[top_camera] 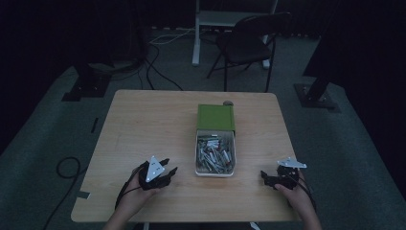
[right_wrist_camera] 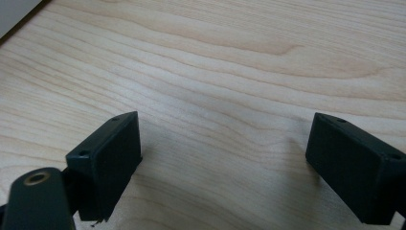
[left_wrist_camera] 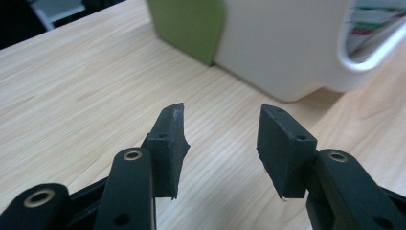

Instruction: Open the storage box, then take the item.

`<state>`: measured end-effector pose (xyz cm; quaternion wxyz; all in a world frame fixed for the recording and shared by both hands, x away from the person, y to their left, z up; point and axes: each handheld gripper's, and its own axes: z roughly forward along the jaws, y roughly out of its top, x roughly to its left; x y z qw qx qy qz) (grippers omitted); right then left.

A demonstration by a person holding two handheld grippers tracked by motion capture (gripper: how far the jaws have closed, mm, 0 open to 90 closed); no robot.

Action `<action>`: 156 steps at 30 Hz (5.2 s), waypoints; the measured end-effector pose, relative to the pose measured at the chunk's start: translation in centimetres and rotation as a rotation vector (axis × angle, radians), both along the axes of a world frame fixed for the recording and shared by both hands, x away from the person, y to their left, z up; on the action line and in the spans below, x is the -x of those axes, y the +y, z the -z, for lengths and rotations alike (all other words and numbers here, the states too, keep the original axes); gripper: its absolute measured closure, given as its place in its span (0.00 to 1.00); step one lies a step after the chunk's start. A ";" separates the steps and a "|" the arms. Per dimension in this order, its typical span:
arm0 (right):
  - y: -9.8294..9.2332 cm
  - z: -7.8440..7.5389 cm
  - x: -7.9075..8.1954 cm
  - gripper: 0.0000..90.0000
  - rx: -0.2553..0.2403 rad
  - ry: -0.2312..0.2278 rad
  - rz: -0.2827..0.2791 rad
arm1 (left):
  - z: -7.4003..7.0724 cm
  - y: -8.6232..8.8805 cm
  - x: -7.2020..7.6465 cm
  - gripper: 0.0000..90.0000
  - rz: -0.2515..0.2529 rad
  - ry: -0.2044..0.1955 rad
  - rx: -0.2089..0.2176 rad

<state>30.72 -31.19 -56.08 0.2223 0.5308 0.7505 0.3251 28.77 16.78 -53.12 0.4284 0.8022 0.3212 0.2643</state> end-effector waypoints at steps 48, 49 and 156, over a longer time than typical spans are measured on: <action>0.0 0.0 0.0 0.13 0.000 0.000 0.000 | 1.4 10.0 -1.1 0.12 -0.487 0.185 0.005; 0.0 0.0 0.0 0.13 0.000 0.000 0.000 | 1.3 10.2 -1.1 0.12 -0.495 0.187 0.006; 7.6 -10.3 -0.3 0.21 -0.054 -0.161 -0.066 | 2.4 11.6 -1.3 0.10 -0.621 0.306 0.017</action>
